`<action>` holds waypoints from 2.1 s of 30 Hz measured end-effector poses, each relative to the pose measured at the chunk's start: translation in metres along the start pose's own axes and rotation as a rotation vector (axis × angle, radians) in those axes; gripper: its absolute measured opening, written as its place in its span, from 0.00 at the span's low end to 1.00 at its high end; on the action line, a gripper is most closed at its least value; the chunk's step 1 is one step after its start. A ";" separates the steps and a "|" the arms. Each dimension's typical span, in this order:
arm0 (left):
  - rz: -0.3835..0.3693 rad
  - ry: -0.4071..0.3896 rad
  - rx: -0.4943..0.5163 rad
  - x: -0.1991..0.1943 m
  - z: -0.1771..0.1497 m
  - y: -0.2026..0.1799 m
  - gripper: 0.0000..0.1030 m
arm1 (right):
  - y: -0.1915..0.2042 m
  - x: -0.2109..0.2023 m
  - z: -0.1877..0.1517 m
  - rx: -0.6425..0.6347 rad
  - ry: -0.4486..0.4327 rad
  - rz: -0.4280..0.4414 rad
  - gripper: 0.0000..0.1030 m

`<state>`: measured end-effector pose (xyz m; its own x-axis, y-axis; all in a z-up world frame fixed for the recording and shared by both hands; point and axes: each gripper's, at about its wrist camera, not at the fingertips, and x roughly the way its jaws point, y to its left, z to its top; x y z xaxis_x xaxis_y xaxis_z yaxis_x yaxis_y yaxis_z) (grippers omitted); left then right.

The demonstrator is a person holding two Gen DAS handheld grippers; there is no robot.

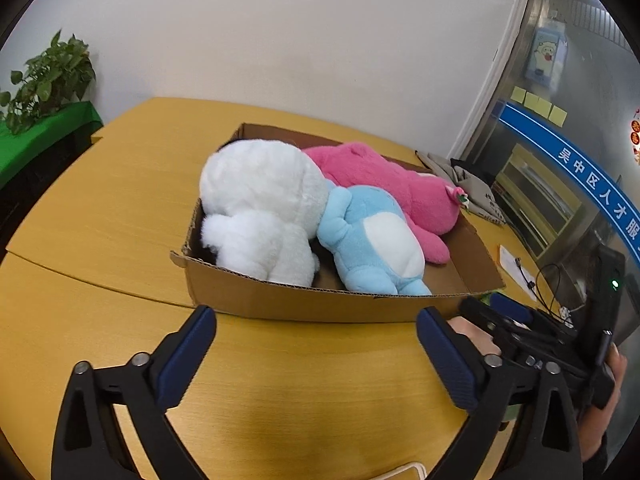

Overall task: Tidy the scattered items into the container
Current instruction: 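Withdraw both open tools and move them toward the green-haired pig plush, then close both grippers on the pig plush and lift it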

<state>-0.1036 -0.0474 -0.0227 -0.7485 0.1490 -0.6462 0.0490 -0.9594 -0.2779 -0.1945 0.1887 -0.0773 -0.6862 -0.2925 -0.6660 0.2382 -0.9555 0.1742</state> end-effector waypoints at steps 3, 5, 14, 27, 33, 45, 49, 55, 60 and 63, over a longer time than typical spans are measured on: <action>0.021 -0.010 0.035 -0.004 -0.004 -0.007 1.00 | -0.008 -0.012 -0.007 0.009 -0.023 -0.036 0.78; 0.021 -0.012 0.053 -0.007 -0.009 -0.011 1.00 | -0.011 -0.017 -0.012 0.019 -0.028 -0.058 0.78; 0.003 0.008 0.087 -0.008 -0.015 -0.022 1.00 | -0.005 -0.041 -0.019 -0.028 -0.072 -0.111 0.78; -0.033 0.005 0.080 -0.005 -0.019 -0.034 1.00 | -0.009 -0.054 -0.022 -0.047 -0.077 -0.152 0.78; -0.067 0.010 0.104 -0.002 -0.020 -0.047 1.00 | -0.013 -0.057 -0.030 -0.043 -0.066 -0.144 0.78; -0.203 0.110 0.104 0.029 -0.025 -0.081 1.00 | -0.112 -0.087 -0.072 0.122 -0.034 -0.124 0.78; -0.246 0.152 0.131 0.047 -0.028 -0.106 1.00 | -0.132 -0.068 -0.097 0.193 0.042 0.016 0.78; -0.325 0.190 0.194 0.070 -0.023 -0.145 1.00 | -0.101 -0.057 -0.116 0.079 0.061 0.106 0.77; -0.350 0.281 0.267 0.113 -0.025 -0.179 0.89 | -0.104 -0.060 -0.124 0.074 0.043 0.125 0.77; -0.471 0.362 0.227 0.127 -0.027 -0.185 0.60 | -0.106 -0.062 -0.126 0.071 0.037 0.132 0.72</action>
<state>-0.1902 0.1559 -0.0724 -0.3827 0.6006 -0.7020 -0.4022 -0.7924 -0.4587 -0.0907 0.3131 -0.1462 -0.6260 -0.4157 -0.6597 0.2750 -0.9094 0.3121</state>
